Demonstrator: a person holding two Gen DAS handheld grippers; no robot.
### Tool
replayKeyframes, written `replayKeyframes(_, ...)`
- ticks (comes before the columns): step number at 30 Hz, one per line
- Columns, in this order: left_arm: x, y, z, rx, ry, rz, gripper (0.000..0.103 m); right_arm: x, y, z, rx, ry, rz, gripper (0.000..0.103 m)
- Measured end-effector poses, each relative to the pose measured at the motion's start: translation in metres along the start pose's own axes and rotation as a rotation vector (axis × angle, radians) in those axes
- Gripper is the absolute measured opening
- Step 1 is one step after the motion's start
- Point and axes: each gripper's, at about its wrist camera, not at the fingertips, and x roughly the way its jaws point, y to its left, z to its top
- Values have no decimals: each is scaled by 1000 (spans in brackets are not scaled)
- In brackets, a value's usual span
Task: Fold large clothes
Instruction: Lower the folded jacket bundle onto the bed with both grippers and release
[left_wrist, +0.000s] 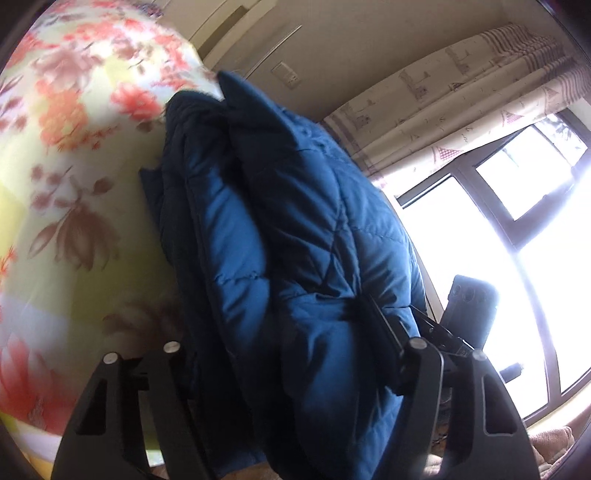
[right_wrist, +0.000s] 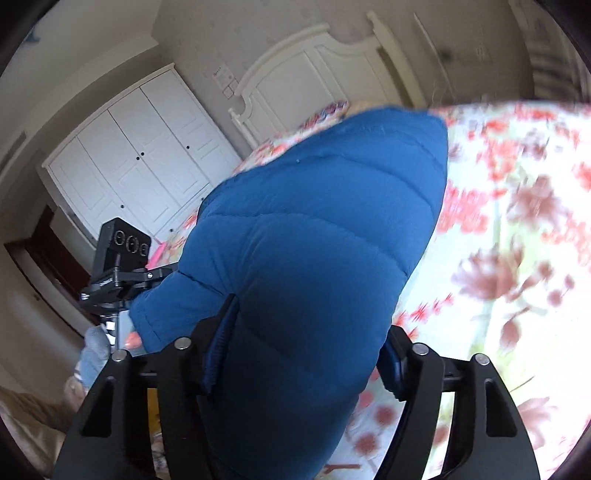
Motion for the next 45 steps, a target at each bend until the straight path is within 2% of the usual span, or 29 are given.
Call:
replayKeyframes(4, 24, -23, 33, 54, -44, -17, 64, -13, -21, 32, -35, -94, -87, 63)
replayKeyframes(9, 86, -49, 98, 99, -68, -53, 63, -18, -72, 84, -31, -186, -160, 63)
replayKeyframes(12, 137, -47, 130, 74, -44, -32, 63, -3, -116, 110, 5, -135, -215, 63)
replayKeyframes(15, 196, -29, 140, 3, 47, 38, 64, 21, -166, 112, 115, -11, -268, 65)
replayKeyframes(17, 204, -19, 137, -17, 27, -5, 69, 18, -179, 107, 174, -37, -232, 66)
replayKeyframes(20, 199, -20, 133, 0, 27, 12, 70, 9, -165, 110, 169, -51, -313, 78)
replayKeyframes(22, 198, -20, 133, -1, 25, 27, 71, -2, -139, 113, 108, -113, -466, 81)
replayKeyframes(23, 196, -18, 132, -8, 24, 28, 73, -5, -123, 112, 66, -151, -499, 83)
replayKeyframes(25, 191, -17, 125, -23, 8, 40, 76, -3, -87, 114, -58, -184, -495, 83)
replayKeyframes(28, 184, -21, 120, -43, -26, 58, 79, 26, -45, 110, -230, -138, -530, 86)
replayKeyframes(30, 171, -25, 117, -41, -58, 85, 82, 62, -29, 98, -340, -26, -569, 87)
replayKeyframes(31, 164, -29, 115, -26, -78, 116, 85, 80, -23, 88, -406, 12, -628, 89)
replayKeyframes(33, 146, -41, 111, 30, -123, 204, 87, 88, -17, 77, -480, -25, -683, 89)
replayKeyframes(35, 123, -58, 107, 99, -182, 291, 99, 79, -19, 79, -431, 0, -648, 89)
replayKeyframes(37, 89, -86, 100, 188, -299, 393, 101, 58, -14, 81, -413, 12, -615, 89)
replayKeyframes(41, 29, -155, 80, 372, -525, 577, 101, -31, 18, 78, -380, -200, -554, 90)
replayKeyframes(43, 5, -179, 64, 412, -637, 637, 101, -69, 26, 79, -356, -302, -548, 92)
replayKeyframes(45, -12, -198, 45, 418, -751, 689, 101, -91, 33, 76, -342, -355, -545, 92)
